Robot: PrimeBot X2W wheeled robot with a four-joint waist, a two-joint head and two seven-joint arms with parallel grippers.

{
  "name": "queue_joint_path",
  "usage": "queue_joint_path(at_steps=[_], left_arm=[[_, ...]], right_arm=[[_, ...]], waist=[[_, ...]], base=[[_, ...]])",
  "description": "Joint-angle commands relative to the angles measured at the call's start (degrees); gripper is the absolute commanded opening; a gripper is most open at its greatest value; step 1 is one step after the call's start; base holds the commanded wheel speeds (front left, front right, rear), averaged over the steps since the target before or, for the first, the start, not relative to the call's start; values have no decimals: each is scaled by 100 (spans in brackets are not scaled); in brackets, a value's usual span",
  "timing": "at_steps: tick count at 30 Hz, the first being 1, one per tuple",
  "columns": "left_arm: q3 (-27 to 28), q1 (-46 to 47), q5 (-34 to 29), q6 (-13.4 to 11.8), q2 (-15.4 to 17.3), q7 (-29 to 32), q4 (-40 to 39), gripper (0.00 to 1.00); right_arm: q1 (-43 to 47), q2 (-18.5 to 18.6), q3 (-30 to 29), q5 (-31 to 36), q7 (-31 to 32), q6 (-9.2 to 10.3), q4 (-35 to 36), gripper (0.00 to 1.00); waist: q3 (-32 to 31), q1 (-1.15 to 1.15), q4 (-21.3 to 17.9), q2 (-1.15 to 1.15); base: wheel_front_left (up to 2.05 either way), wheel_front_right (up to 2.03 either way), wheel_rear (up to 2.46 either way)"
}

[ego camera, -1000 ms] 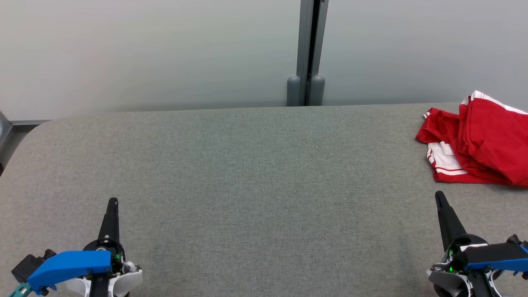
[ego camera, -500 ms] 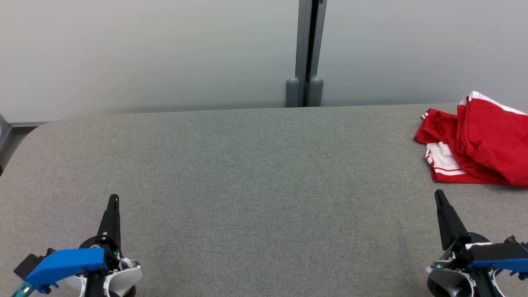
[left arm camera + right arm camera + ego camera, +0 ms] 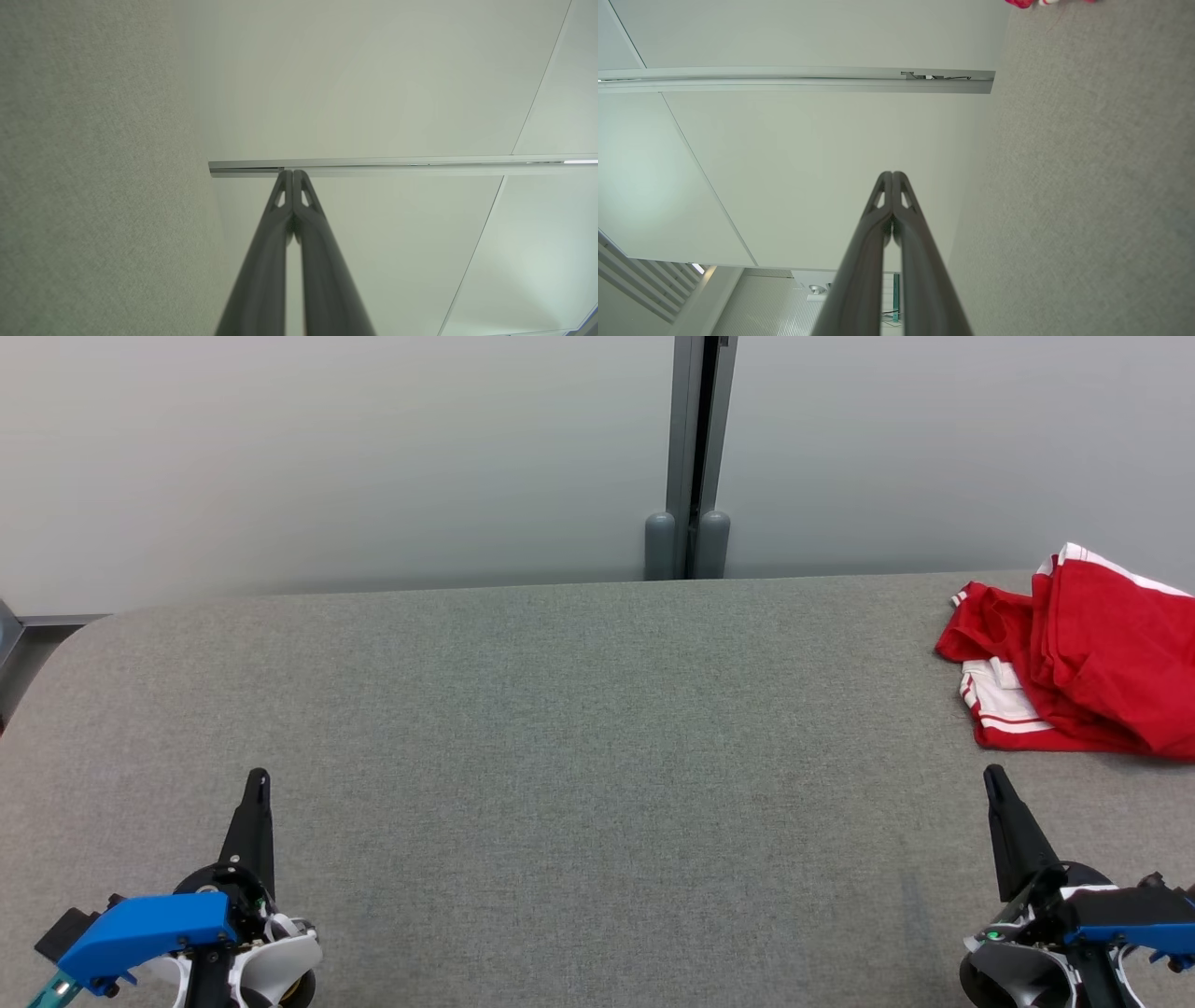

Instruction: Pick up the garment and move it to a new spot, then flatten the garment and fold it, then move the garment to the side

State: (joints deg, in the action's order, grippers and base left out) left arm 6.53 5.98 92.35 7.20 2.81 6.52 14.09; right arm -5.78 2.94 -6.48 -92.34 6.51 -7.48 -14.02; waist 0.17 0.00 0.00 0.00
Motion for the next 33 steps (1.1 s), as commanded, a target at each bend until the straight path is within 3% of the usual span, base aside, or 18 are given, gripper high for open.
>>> queue_joint_path(at_steps=[1,33], left_arm=[[8,55,11,54,13,26,0,0],[6,54,12,54,13,24,-2,0]], right_arm=[[-83,-11,-14,-13,16,-2,-11,0],[-82,-12,-12,-14,15,-2,-10,0]], waist=[[0,0,0,0],[0,0,0,0]], base=[[0,0,0],[0,0,0]])
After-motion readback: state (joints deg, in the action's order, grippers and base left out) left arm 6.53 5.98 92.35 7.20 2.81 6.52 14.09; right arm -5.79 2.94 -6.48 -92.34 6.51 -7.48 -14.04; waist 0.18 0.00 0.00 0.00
